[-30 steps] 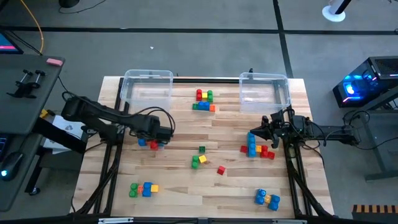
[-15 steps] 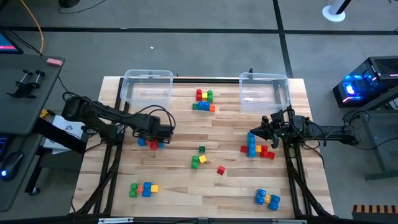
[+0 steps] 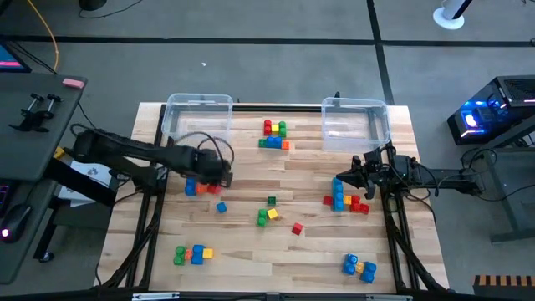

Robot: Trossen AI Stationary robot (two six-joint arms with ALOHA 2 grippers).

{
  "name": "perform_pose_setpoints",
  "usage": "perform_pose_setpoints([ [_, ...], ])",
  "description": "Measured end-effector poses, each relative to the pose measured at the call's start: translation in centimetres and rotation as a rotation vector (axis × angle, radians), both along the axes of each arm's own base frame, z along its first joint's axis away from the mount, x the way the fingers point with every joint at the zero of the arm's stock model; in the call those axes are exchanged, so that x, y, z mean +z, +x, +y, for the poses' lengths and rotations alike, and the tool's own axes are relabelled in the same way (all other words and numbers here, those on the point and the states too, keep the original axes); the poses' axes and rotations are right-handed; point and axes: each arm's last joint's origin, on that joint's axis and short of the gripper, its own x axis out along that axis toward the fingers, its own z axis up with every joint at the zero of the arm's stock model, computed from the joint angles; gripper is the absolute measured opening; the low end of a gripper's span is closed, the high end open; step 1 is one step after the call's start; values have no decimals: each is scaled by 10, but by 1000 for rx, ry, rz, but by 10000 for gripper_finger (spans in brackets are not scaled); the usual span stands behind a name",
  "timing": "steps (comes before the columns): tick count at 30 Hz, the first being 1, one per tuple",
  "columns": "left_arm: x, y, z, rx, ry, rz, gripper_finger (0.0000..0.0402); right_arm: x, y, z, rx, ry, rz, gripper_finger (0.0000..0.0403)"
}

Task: Sort blocks by size
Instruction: Put the large game piece into the left transparent bin

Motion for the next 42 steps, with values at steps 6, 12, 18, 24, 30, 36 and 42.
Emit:
perform_pose_setpoints([
  [6,100,-10,19,-57,326,-333,74,0,0,0,0,0,0,5],
  [12,130,-35,73,10,600,-98,74,0,0,0,0,0,0,5],
  [18,107,-51,124,-14,469,183,74,0,0,0,0,0,1,5],
  [24,96,-49,146,-116,459,306,162,0,0,0,0,0,0,5],
  [30,105,-46,148,-143,402,204,272,0,0,0,0,0,1,5],
  [36,121,-52,112,-106,271,-5,291,0,0,0,0,0,1,5],
  [42,101,-65,33,-47,67,104,292,0,0,0,-1,0,0,5],
])
